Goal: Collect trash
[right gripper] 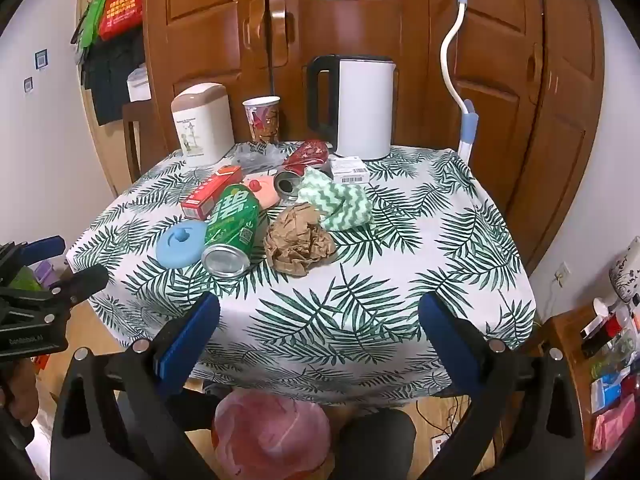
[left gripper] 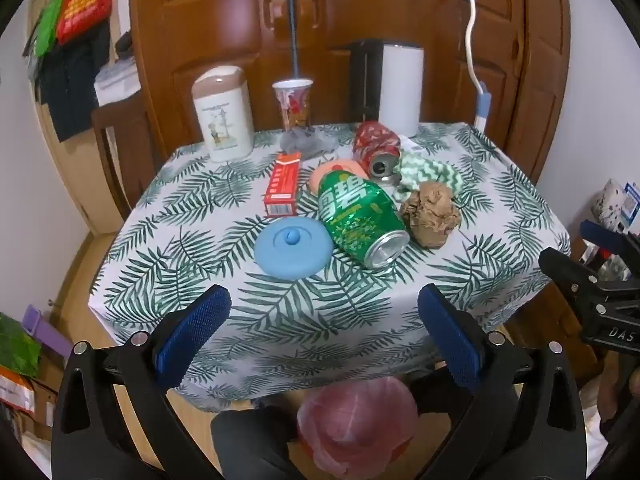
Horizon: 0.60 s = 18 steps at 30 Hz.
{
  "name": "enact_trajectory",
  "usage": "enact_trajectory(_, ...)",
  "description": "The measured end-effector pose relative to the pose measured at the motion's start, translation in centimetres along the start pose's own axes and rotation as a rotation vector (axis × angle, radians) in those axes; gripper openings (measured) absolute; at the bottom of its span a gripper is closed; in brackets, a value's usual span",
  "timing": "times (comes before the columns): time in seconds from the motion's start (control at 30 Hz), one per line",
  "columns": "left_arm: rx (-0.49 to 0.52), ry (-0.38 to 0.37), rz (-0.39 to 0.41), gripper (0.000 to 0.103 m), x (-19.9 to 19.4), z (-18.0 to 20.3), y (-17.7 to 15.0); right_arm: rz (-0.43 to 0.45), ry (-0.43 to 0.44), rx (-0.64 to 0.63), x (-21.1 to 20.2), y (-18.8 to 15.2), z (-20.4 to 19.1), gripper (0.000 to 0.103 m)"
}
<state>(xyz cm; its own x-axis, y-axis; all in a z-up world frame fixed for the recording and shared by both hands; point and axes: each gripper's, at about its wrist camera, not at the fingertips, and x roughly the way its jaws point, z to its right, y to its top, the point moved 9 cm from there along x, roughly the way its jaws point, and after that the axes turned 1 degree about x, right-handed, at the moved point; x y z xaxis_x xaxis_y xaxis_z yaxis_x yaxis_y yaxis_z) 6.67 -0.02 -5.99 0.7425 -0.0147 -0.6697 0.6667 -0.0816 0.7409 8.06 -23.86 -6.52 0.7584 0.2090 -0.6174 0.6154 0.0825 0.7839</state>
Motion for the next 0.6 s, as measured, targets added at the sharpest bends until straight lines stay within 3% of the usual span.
enact_trajectory(0.6, 0.016, -0.003, -0.009, 0.097, 0.5, 0.46, -0.17, -0.012, -0.001, -0.007, 0.2, -0.14, 0.13, 0.098)
